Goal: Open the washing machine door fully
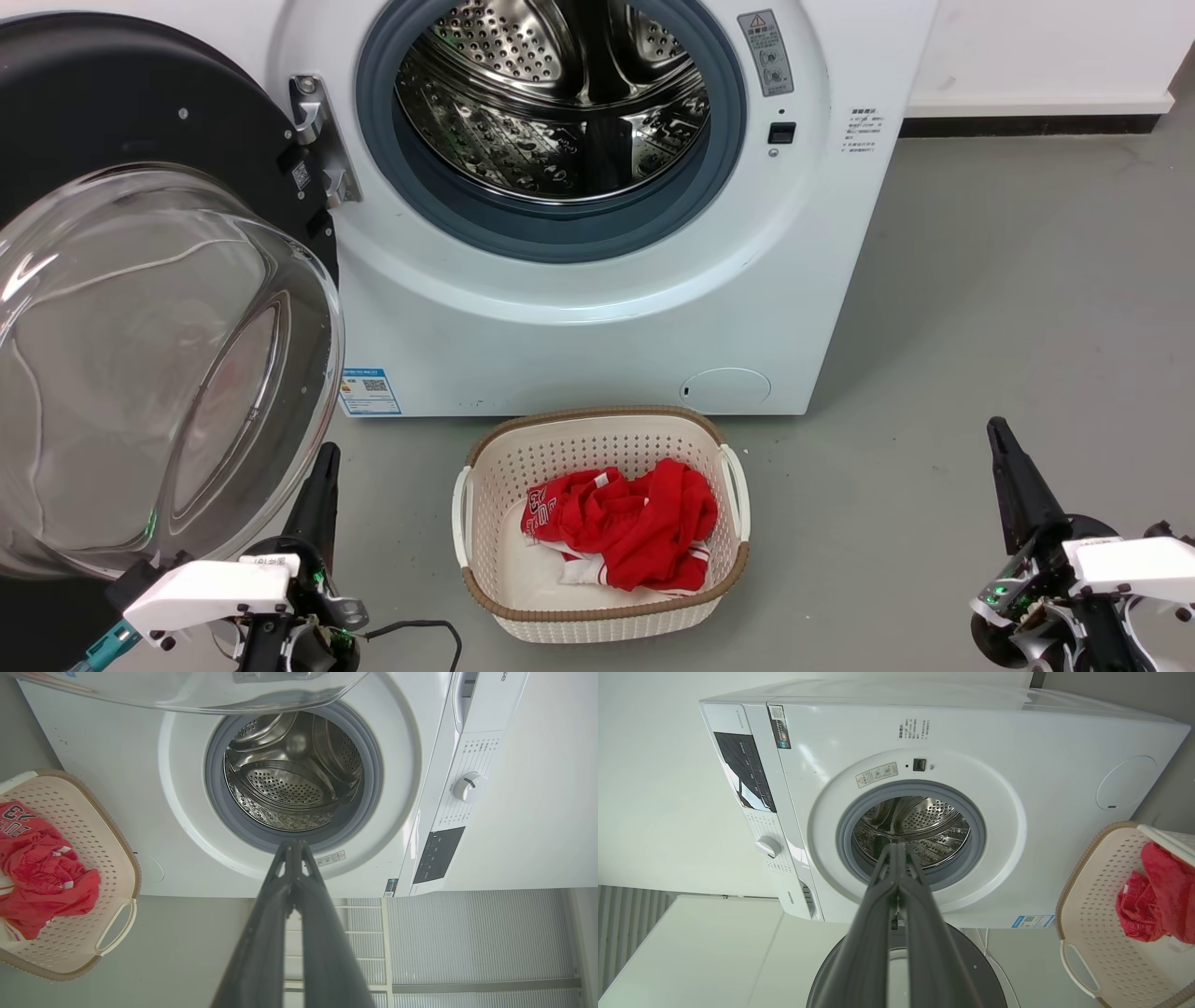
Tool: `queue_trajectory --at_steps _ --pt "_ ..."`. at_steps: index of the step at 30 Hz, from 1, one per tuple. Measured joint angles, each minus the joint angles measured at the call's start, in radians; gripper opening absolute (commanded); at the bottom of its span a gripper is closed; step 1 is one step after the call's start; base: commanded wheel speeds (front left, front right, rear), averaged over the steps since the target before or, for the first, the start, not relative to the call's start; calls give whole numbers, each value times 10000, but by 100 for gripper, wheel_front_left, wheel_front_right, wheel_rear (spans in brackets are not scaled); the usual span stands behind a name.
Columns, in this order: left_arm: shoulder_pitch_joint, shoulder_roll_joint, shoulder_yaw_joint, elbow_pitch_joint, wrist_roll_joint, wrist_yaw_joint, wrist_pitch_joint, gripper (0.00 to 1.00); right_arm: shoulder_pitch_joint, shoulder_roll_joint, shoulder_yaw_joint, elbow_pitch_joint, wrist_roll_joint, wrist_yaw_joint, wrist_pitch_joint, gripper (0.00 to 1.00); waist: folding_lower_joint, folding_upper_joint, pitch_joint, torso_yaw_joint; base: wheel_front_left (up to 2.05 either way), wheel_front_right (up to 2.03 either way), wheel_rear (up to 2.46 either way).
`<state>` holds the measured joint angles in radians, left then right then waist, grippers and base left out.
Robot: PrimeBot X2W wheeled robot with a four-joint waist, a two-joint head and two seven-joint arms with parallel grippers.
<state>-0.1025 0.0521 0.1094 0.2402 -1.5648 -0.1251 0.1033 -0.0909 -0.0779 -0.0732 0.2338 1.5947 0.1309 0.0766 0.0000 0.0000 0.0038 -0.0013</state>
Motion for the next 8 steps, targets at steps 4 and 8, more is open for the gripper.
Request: queue_trajectory --at_steps 4,8 --pt "-5 -8 23 38 -278 -31 81 0 -77 4 -27 46 268 0 40 0 0 0 -4 8 0 0 0" --pt "-21 -13 36 63 -472 -42 115 0 -83 10 -54 96 447 0 82 0 0 0 -7 13 0 0 0"
